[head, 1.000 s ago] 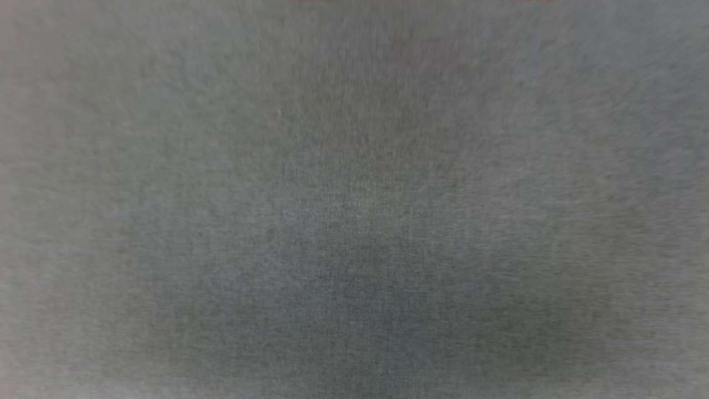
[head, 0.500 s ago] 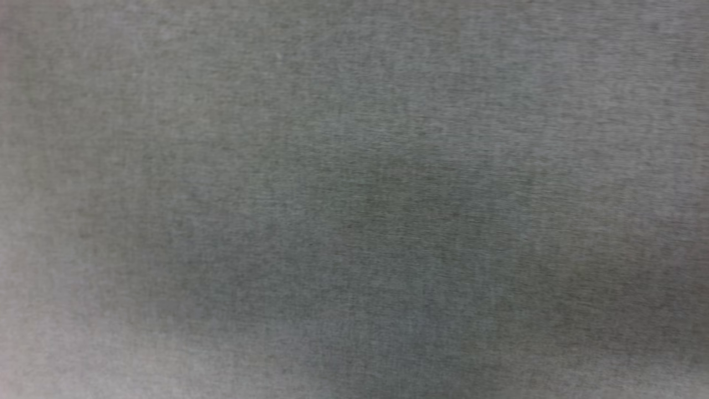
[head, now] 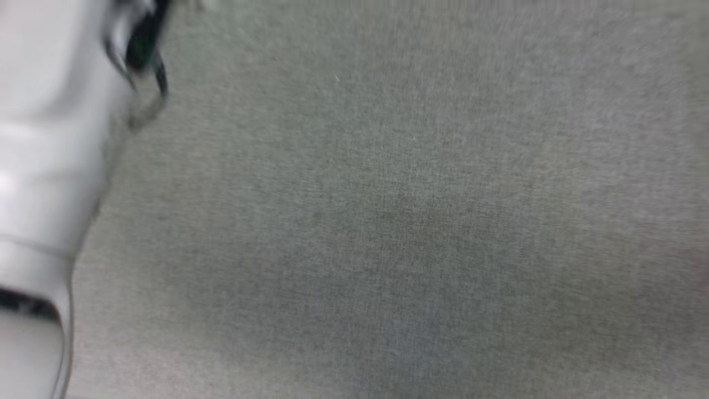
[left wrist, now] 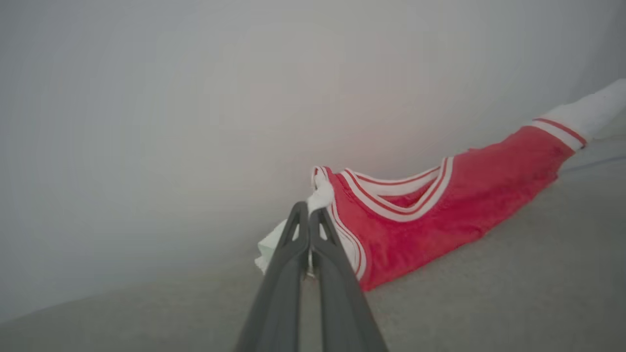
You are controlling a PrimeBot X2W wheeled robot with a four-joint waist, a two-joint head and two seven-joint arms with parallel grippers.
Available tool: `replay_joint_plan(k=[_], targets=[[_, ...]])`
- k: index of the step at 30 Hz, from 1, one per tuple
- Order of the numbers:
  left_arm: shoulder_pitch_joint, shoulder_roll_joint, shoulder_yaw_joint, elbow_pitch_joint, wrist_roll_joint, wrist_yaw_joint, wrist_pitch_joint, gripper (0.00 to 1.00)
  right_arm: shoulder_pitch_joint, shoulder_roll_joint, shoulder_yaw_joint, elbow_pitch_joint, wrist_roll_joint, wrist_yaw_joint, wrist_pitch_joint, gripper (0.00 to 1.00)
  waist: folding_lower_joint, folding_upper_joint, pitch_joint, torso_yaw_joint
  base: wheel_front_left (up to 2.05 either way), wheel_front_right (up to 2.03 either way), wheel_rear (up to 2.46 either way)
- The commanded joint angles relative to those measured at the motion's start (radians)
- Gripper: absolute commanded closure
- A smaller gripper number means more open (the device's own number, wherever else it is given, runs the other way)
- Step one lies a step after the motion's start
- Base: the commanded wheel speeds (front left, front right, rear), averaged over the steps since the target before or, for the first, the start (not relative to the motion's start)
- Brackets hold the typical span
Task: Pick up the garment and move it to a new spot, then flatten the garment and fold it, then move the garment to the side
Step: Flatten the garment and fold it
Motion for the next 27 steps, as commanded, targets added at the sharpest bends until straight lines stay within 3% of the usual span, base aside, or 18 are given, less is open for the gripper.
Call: replay_joint_plan(k=[1, 6, 8, 11, 20, 27], targets=[[0.088, 0.037, -0.043, -0.044, -0.034, -0.003, 0.016, 1.0, 0.095, -0.028, 0.012, -0.027, 0.047, -0.001, -0.001, 1.0, 0.0, 0.0, -0.188, -0.012, 0.0, 0.0, 0.0], [0.313, 0.142, -0.124, -0.185, -0.131, -0.003, 0.052, 1.0, 0.343, -0.096, 0.0, -0.131, 0.115, -0.001, -0.001, 1.0, 0.0, 0.0, -0.329, -0.021, 0.0, 0.0, 0.0], [0.453, 0.203, -0.146, -0.259, -0.159, -0.002, 0.048, 1.0, 0.515, -0.113, -0.044, -0.181, 0.125, -0.001, -0.001, 1.0, 0.0, 0.0, -0.408, -0.025, 0.0, 0.0, 0.0], [0.6, 0.261, -0.157, -0.336, -0.186, 0.033, 0.044, 1.0, 0.678, -0.122, -0.088, -0.229, 0.129, -0.001, -0.001, 1.0, 0.0, 0.0, -0.472, -0.027, 0.0, 0.0, 0.0], [0.98, 0.398, -0.177, -0.606, -0.229, 0.211, 0.006, 1.0, 1.13, -0.083, -0.265, -0.358, 0.06, -0.001, -0.001, 1.0, 0.0, 0.0, -0.58, -0.019, 0.0, 0.0, 0.0], [1.202, 0.432, -0.153, -0.716, -0.254, 0.34, -0.033, 1.0, 1.407, 0.009, -0.367, -0.446, -0.02, -0.001, -0.001, 1.0, 0.0, 0.0, -0.609, -0.028, 0.0, 0.0, 0.0]])
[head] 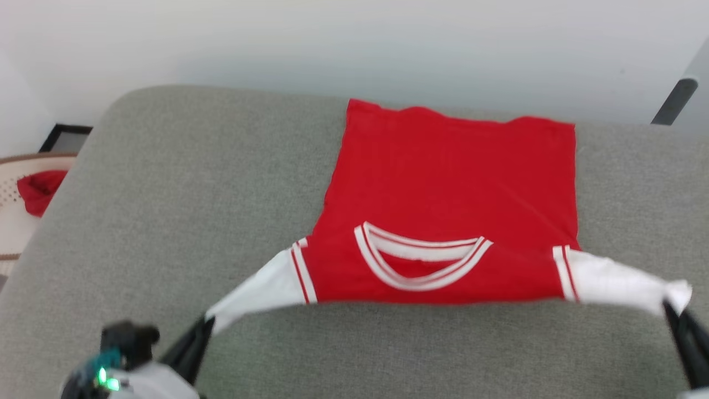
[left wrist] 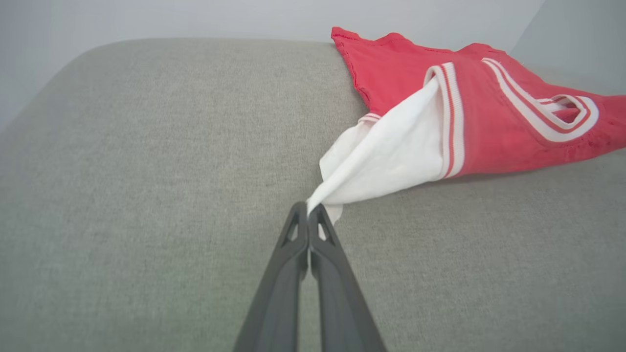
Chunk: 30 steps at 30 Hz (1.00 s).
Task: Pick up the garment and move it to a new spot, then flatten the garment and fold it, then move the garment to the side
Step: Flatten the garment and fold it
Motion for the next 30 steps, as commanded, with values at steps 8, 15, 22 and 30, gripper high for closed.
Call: replay_joint_plan(k=[8, 15, 22, 30], targets=[[0.232, -0.027, 0.06, -0.058, -0.043, 0.078, -0.017, 1.0, 0.202, 0.1, -0.068, -0.036, -0.039, -0.001, -0.001, 1.0, 0.0, 0.0, -0.034, -0.023, 0.0, 0.0, 0.0], [0.33, -0.058, 0.113, -0.078, -0.028, 0.09, -0.017, 1.0, 0.246, 0.116, -0.092, -0.026, -0.037, -0.001, -0.001, 1.0, 0.0, 0.0, -0.026, -0.029, 0.0, 0.0, 0.0], [0.346, -0.094, 0.137, -0.085, -0.004, 0.074, -0.017, 1.0, 0.225, 0.122, -0.084, -0.026, -0.03, -0.001, 0.03, 0.0, 0.0, 0.0, -0.009, -0.025, 0.0, 0.0, 0.0], [0.31, -0.127, 0.128, -0.072, 0.023, 0.061, -0.016, 1.0, 0.225, 0.098, -0.057, -0.172, 0.0, -0.001, 0.078, 0.0, 0.0, 0.0, 0.029, -0.018, 0.0, 0.0, 0.0]])
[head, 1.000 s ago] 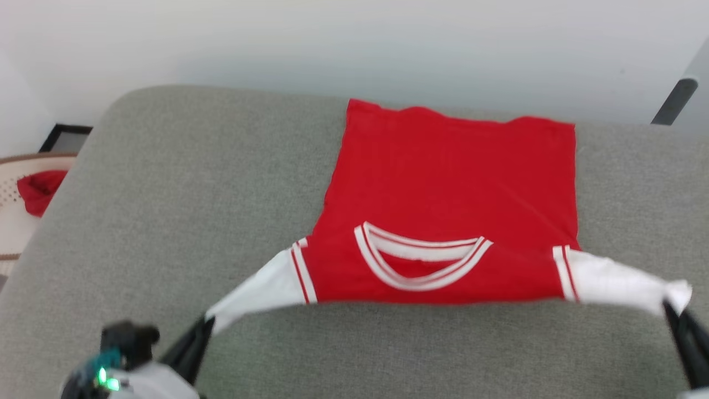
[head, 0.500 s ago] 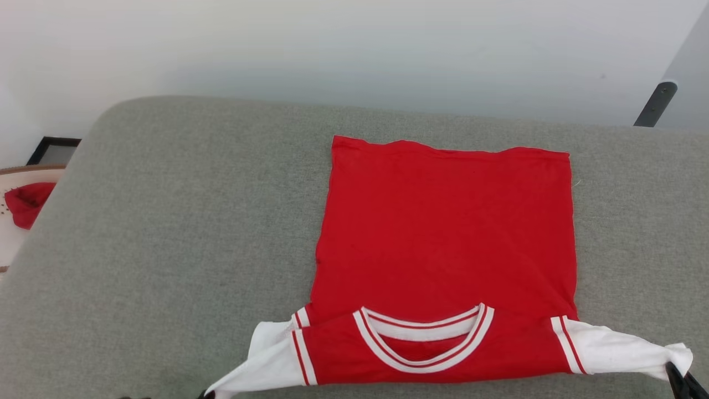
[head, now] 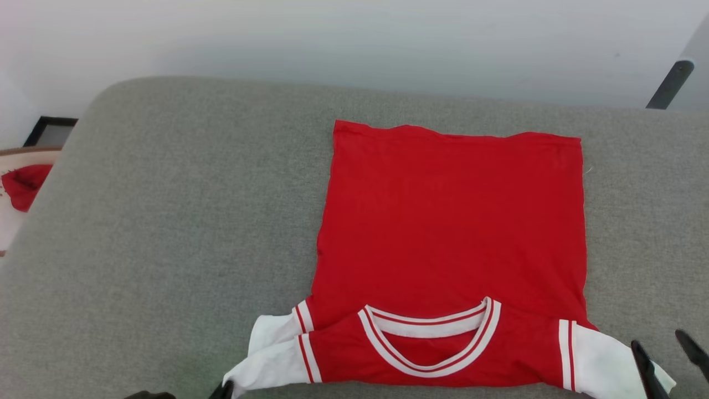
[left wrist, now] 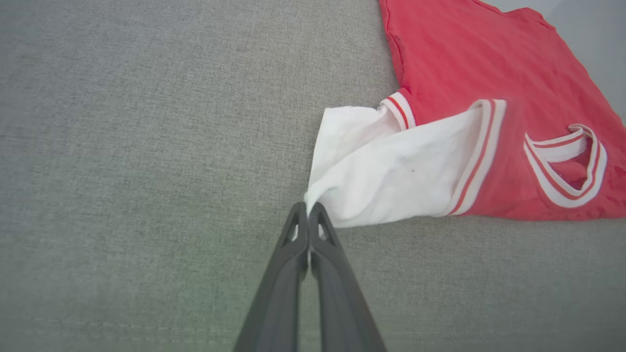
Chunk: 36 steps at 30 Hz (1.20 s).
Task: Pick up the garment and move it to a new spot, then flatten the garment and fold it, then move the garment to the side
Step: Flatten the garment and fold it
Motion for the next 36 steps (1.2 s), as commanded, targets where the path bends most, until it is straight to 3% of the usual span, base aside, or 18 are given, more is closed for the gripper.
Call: replay_joint_plan(k=[1, 7, 12, 26, 36], targets=[[-0.01, -0.005, 0.001, 0.003, 0.005, -0.006, 0.0, 1.0, -0.008, 0.006, -0.007, -0.008, 0.011, -0.001, 0.007, 0.0, 0.0, 0.0, 0.01, 0.001, 0.0, 0.0, 0.0], [-0.039, -0.044, -0.006, 0.026, 0.02, -0.021, 0.0, 1.0, -0.152, 0.064, -0.068, -0.072, 0.09, -0.001, 0.164, 0.0, 0.0, 0.0, 0.034, 0.003, 0.0, 0.0, 0.0], [-0.088, -0.073, -0.028, 0.045, 0.038, -0.045, 0.012, 1.0, -0.384, 0.059, -0.089, 0.006, 0.123, -0.001, 0.331, 0.0, 0.0, 0.0, 0.059, 0.041, 0.0, 0.0, 0.0], [-0.244, -0.181, -0.098, 0.129, 0.089, -0.133, 0.04, 1.0, -0.913, -0.049, -0.107, 0.501, 0.073, -0.001, 0.608, 0.0, 0.0, 0.0, 0.164, 0.204, 0.0, 0.0, 0.0], [-0.308, -0.247, -0.115, 0.197, 0.102, -0.186, 0.026, 1.0, -1.134, -0.01, -0.239, 0.845, -0.064, -0.001, 0.839, 0.0, 0.0, 0.0, 0.244, 0.259, 0.0, 0.0, 0.0]])
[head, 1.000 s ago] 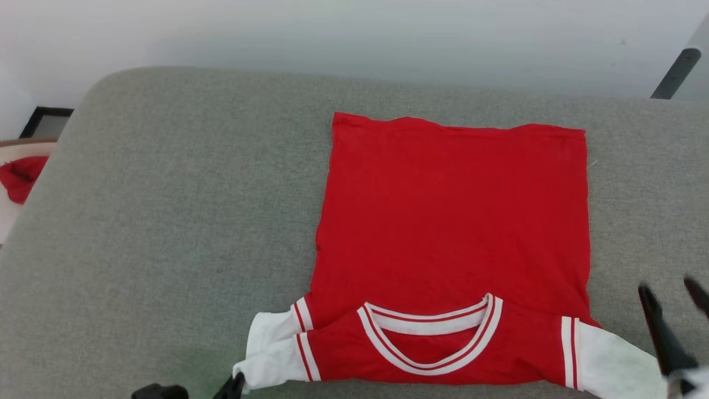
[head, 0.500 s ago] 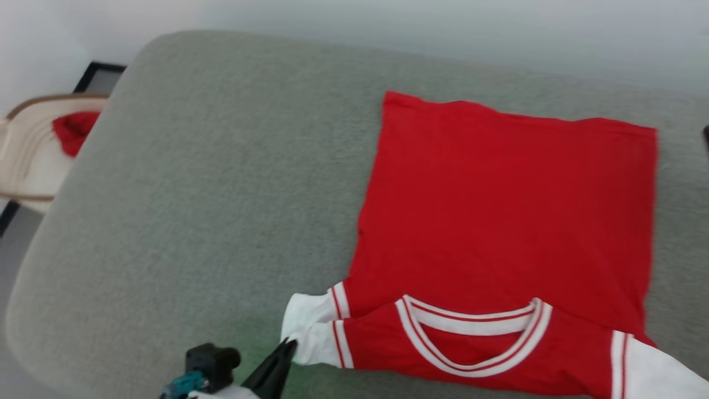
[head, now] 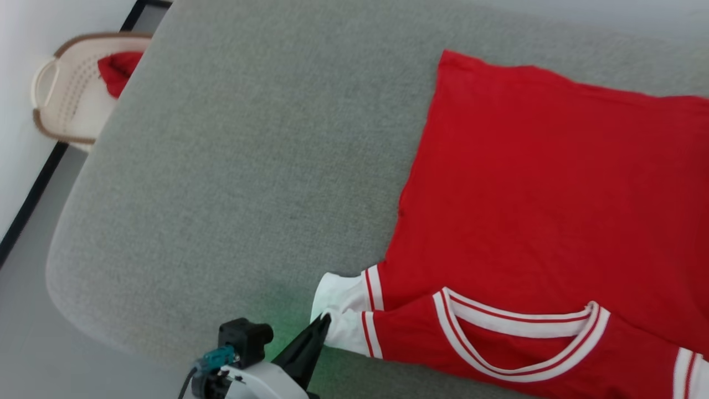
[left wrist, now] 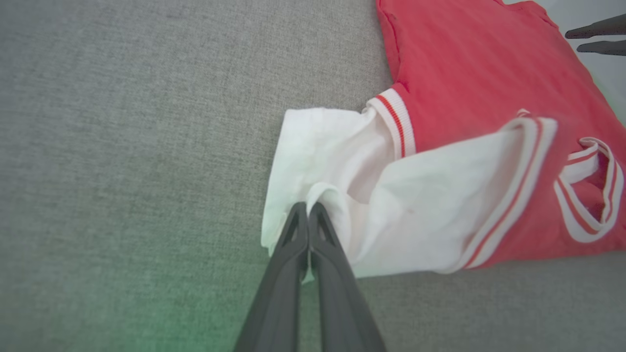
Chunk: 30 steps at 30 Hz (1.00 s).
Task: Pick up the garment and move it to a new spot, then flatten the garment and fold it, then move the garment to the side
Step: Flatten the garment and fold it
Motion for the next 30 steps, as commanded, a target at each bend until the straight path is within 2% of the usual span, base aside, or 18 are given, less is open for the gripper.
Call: replay_joint_plan(k=[1, 7, 8, 9, 10, 20, 30], targets=[[-0.013, -0.007, -0.001, 0.008, 0.007, -0.009, -0.005, 1.0, -0.024, 0.007, -0.026, 0.025, -0.02, -0.001, 0.013, 0.0, 0.0, 0.0, 0.036, 0.031, 0.0, 0.0, 0.0], [-0.031, -0.033, -0.002, 0.054, 0.009, -0.033, -0.01, 1.0, -0.087, 0.08, -0.148, 0.172, -0.153, 0.0, 0.128, 0.0, 0.0, 0.0, 0.052, 0.049, 0.0, 0.0, 0.0], [-0.031, -0.036, -0.001, 0.062, 0.007, -0.04, -0.011, 1.0, -0.096, 0.09, -0.154, 0.184, -0.175, 0.0, 0.142, 0.4, 0.0, 0.0, 0.053, 0.05, 0.0, 0.0, 0.0], [-0.034, -0.039, 0.0, 0.069, 0.007, -0.043, -0.013, 1.0, -0.101, 0.099, -0.157, 0.19, -0.191, 0.002, 0.153, 0.59, 0.0, 0.0, 0.054, 0.052, 0.0, 0.0, 0.0], [-0.036, -0.041, 0.001, 0.077, 0.007, -0.047, -0.012, 1.0, -0.109, 0.112, -0.152, 0.189, -0.199, 0.003, 0.157, 0.99, 0.0, 0.0, 0.054, 0.054, 0.0, 0.0, 0.0], [-0.035, -0.058, 0.021, 0.131, 0.009, -0.076, -0.021, 1.0, -0.14, 0.111, -0.104, 0.159, -0.201, 0.002, 0.139, 1.0, 0.0, 0.0, 0.036, 0.036, 0.0, 0.0, 0.0], [-0.019, -0.043, 0.045, 0.156, 0.013, -0.087, -0.026, 1.0, -0.131, 0.094, -0.022, 0.116, -0.128, 0.001, 0.126, 1.0, 0.0, 0.0, -0.021, -0.014, 0.0, 0.0, 0.0]])
